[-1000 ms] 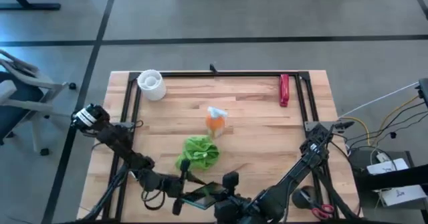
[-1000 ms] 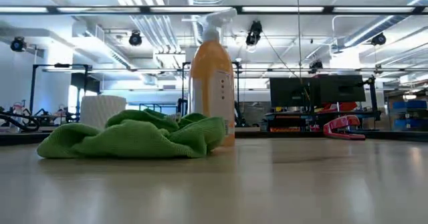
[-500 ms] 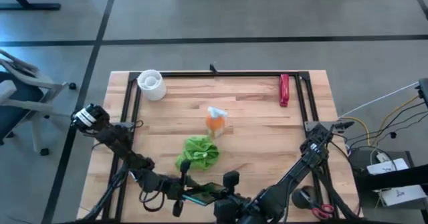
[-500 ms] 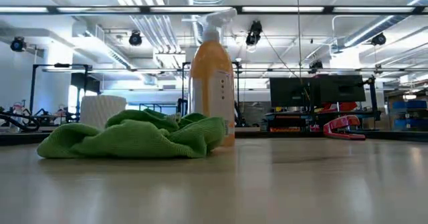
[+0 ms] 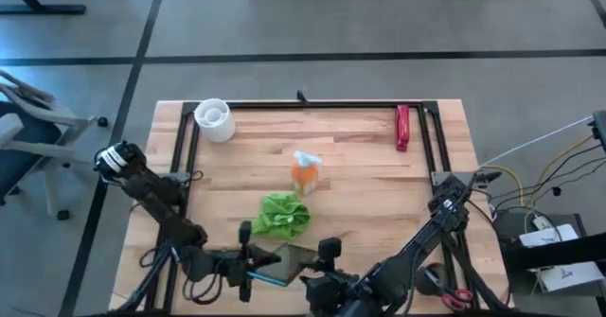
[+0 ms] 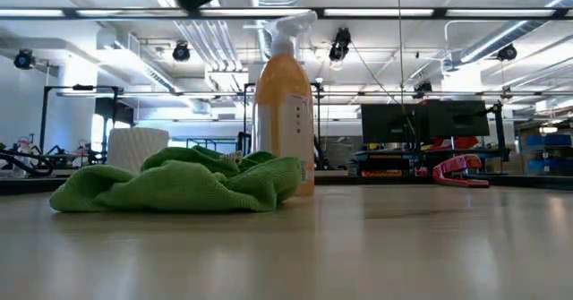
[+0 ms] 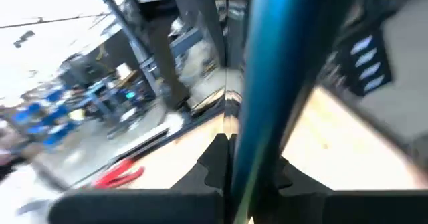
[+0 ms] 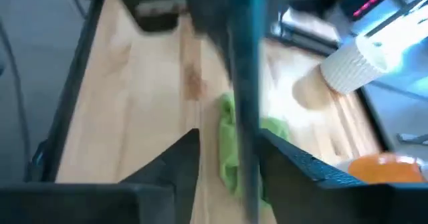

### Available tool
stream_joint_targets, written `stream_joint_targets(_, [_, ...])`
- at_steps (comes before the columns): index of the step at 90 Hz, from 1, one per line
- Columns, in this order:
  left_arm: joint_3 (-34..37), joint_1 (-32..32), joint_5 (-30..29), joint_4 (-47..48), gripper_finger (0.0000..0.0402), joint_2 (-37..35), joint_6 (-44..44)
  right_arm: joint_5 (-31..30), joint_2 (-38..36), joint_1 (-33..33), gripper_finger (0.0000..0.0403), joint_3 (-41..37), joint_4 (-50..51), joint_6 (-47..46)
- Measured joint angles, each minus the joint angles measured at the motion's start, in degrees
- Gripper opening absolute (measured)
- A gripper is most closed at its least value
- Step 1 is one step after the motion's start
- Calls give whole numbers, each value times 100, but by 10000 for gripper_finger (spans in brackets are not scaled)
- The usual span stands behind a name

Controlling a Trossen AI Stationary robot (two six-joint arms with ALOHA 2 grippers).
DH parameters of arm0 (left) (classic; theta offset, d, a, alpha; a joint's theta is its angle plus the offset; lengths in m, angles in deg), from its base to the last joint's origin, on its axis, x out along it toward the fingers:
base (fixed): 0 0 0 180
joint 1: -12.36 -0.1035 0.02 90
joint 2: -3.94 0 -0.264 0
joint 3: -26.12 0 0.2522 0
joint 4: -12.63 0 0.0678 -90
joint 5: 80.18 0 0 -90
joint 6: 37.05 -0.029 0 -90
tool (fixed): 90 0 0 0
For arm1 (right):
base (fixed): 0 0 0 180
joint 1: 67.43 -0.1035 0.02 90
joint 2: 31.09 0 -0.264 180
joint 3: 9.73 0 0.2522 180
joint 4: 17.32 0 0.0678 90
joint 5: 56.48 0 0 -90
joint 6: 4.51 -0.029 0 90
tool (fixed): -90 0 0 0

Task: Apply microfiber cloth
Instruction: Wipe the blue tablet with the green microfiber cloth

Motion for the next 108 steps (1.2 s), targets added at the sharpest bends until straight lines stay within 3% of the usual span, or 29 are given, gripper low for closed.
stream_joint_targets(22, [-2,574,-1310,1496,7,-521,-160,71,-213,-62,157,0,1309,-1005])
stream_joint_targets(39, [4,671,-1496,2843,7,-625,-414,73,-202,-73,152,-131,2375,-2013])
stream_joint_targets(59, [33,544,-1553,3082,6,-180,-331,67,-202,-60,137,-710,2310,-2360])
stream_joint_targets(77, [36,432,-2641,3062,6,425,-260,65,-191,-25,126,-1454,2246,-2851])
stream_joint_targets(95, [32,45,-2145,3029,6,1008,261,39,-191,-2,117,-1923,1807,-2942])
stream_joint_targets(108, [25,-301,-1703,3033,6,1125,1290,-464,-191,41,111,-2130,934,-2401])
